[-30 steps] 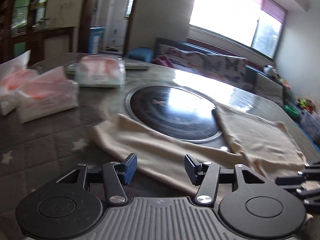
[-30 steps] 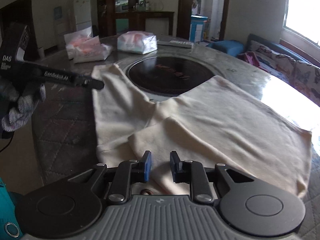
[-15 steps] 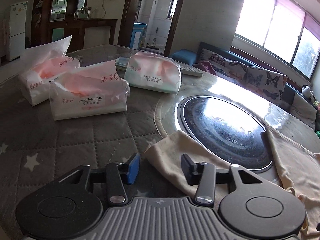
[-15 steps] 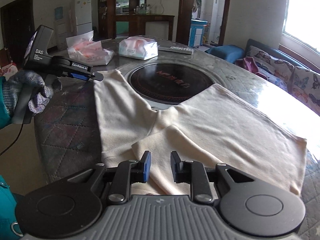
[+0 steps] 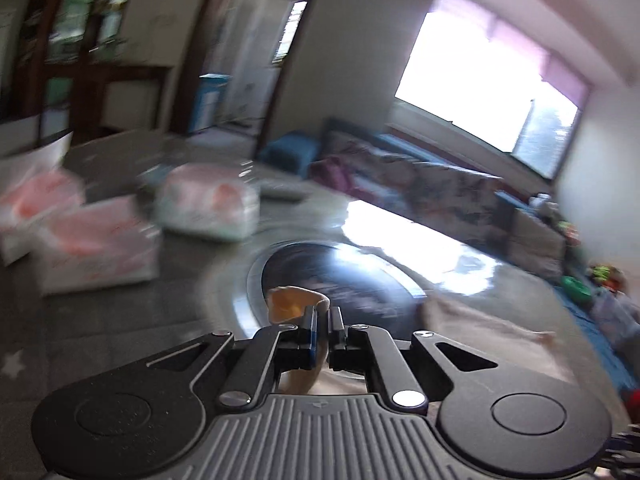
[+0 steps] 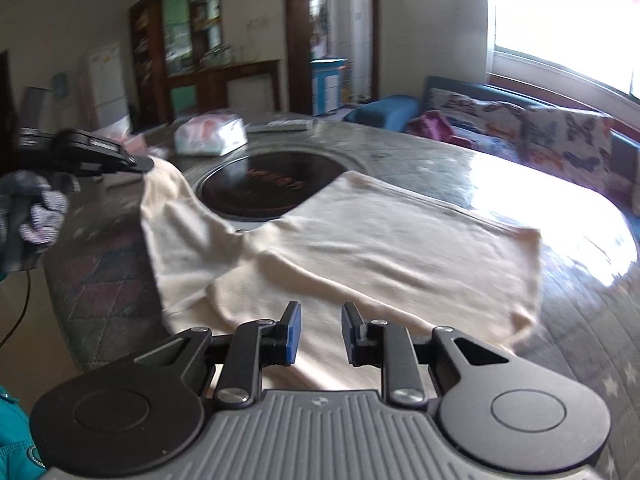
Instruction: Fold clothes
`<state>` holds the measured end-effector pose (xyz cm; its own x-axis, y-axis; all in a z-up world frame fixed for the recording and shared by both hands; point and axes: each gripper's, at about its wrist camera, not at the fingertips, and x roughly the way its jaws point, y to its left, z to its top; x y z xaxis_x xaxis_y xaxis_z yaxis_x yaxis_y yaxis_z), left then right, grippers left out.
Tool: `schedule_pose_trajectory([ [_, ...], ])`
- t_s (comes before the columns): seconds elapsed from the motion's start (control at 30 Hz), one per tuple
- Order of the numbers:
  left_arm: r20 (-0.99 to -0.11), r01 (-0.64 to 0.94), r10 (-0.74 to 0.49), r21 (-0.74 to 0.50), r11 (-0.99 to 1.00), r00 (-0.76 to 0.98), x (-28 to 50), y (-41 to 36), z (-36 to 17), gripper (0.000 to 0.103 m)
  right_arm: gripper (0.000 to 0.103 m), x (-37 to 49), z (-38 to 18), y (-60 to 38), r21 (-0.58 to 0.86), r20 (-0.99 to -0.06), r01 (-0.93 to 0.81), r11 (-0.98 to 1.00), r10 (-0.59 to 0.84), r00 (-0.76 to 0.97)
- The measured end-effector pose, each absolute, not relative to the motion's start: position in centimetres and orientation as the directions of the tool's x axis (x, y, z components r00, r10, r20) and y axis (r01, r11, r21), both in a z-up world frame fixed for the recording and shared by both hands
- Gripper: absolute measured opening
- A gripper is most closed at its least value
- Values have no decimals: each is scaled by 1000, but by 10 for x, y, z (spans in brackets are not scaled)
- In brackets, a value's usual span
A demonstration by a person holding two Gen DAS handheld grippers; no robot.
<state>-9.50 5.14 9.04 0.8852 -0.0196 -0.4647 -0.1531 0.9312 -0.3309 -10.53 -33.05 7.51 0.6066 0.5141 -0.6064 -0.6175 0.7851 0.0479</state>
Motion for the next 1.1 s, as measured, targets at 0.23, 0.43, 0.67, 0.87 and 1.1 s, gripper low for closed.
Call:
schedule_pose_trajectory([
  [0.23, -367, 162, -293, -346, 924, 883, -89, -44, 134, 5, 21, -113, 70, -377, 110, -565, -508, 854, 474, 675],
  [0.43, -358, 347, -478, -372, 861, 802, -78, -123, 129, 5, 21, -124, 61, -420, 164, -551, -403, 901, 422, 720],
  [0.67, -437, 456, -602, -399, 796, 669, -64, -182, 89, 8, 21, -131, 53, -448, 193, -562, -335, 922, 384, 733],
  [0.87, -512, 493, -602, -349, 797, 613, -72, -186, 65, 25, 21, -128, 56, -449, 201, -558, -332, 922, 386, 735],
  [1.1, -523, 406, -450, -205, 891, 724, -94, -117, 65, 45, 22, -115, 56, -428, 226, -572, -391, 892, 447, 688],
])
